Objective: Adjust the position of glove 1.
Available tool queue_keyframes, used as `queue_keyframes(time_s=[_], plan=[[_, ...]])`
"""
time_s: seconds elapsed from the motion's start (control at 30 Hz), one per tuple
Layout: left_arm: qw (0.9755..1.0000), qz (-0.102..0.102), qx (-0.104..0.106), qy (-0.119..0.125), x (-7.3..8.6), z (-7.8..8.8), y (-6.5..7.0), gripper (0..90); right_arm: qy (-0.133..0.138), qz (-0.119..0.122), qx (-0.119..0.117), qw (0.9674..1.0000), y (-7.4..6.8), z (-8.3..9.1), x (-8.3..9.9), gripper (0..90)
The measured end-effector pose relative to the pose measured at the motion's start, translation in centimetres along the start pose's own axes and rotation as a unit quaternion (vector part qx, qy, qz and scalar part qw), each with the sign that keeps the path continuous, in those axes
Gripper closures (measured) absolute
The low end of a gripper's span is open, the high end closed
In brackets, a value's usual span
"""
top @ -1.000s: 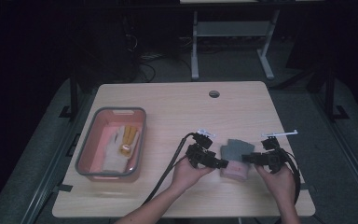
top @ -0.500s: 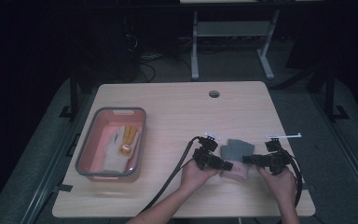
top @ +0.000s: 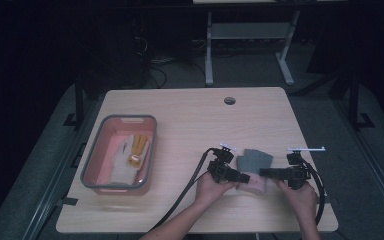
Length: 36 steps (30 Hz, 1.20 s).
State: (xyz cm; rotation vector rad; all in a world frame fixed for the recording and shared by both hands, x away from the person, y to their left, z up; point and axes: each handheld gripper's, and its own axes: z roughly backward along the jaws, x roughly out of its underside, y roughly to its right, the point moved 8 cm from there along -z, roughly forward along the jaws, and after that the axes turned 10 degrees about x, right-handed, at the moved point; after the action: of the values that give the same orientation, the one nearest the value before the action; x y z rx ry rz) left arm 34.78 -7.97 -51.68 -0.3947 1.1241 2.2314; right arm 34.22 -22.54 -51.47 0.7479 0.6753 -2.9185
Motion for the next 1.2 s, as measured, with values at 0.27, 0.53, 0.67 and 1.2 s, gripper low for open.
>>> queue_keyframes(time_s=[0.27,0.53,0.67,1.2], plan=[[0.9999,0.006,0.009,-0.004,0.2,-0.1,0.1,41.5,-0.006,-0.023,-0.017,0.9996,0.3,-0.5,0.4,45.7],[0.9995,0.023,0.022,0.001,0.2,-0.2,0.2,44.6,0.005,-0.035,-0.027,0.999,0.1,-0.7,0.6,50.4],[0.9991,0.031,0.028,0.001,0.2,-0.2,0.2,45.5,0.002,-0.049,-0.044,0.9978,-0.1,-0.9,0.7,55.5],[0.9948,0.069,0.069,0.027,0.2,-0.2,-0.3,57.0,-0.004,-0.063,-0.076,0.9951,-0.6,-1.1,0.8,69.4]])
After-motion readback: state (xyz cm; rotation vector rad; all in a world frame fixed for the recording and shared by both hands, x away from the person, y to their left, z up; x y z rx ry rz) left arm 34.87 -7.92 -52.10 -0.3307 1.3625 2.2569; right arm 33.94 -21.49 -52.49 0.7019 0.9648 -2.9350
